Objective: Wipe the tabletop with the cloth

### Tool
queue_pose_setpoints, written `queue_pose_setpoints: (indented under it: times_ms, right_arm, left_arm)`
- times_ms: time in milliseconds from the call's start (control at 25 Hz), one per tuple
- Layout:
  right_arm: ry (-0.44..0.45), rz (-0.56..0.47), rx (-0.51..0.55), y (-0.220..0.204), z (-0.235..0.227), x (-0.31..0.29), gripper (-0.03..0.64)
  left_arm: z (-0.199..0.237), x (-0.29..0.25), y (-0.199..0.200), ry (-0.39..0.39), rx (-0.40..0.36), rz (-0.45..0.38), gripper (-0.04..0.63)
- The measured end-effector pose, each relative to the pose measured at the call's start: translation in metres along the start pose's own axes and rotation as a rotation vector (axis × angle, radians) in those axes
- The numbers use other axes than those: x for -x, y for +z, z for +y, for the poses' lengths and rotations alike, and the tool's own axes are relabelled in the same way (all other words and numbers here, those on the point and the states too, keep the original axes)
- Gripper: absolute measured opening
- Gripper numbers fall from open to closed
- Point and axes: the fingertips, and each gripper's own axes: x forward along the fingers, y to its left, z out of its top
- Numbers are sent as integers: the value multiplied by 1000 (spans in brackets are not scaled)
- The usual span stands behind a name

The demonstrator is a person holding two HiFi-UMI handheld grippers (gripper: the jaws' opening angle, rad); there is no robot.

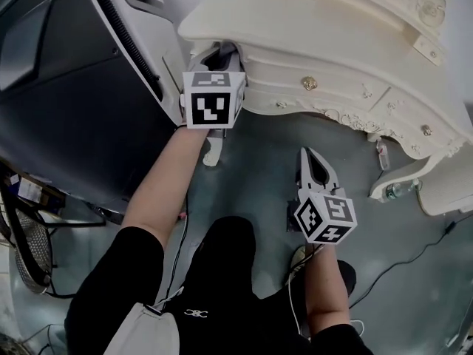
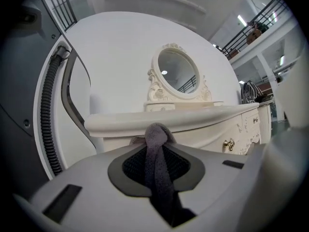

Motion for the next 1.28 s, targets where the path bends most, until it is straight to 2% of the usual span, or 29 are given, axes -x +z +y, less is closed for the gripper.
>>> queue_pose_setpoints:
  times_ms: [200,400,480,680,840,1160,1280]
  right_arm:
    - [-24,-5,-41,-4,-16,11,3]
    - [-31,-30,-39,1,-26,21,3]
    - [-46,-29,-50,-1,-34,24,3]
    - [-88,-46,-44,2,-48,40,3]
    - [-124,-61,-52,4,-62,58,3]
    - [-180,-90,-51,17,-97,78,3]
    - [-207,-101,-52,19,-109,84,3]
  left_arm:
    - [-18,5,3,-15,3,-22,64]
    - [-50,10,14,-58,1,-53,64]
    - [-69,9,16,-98,-3,-59,63]
    - [-137,-2,20,-208,-89,-70,63]
    - [-172,-12,22,-271,-72,-67,63]
    - [-212,-24,26,-291,-133,-61,63]
    - [-229,-28,26,-322,-130,-45,63]
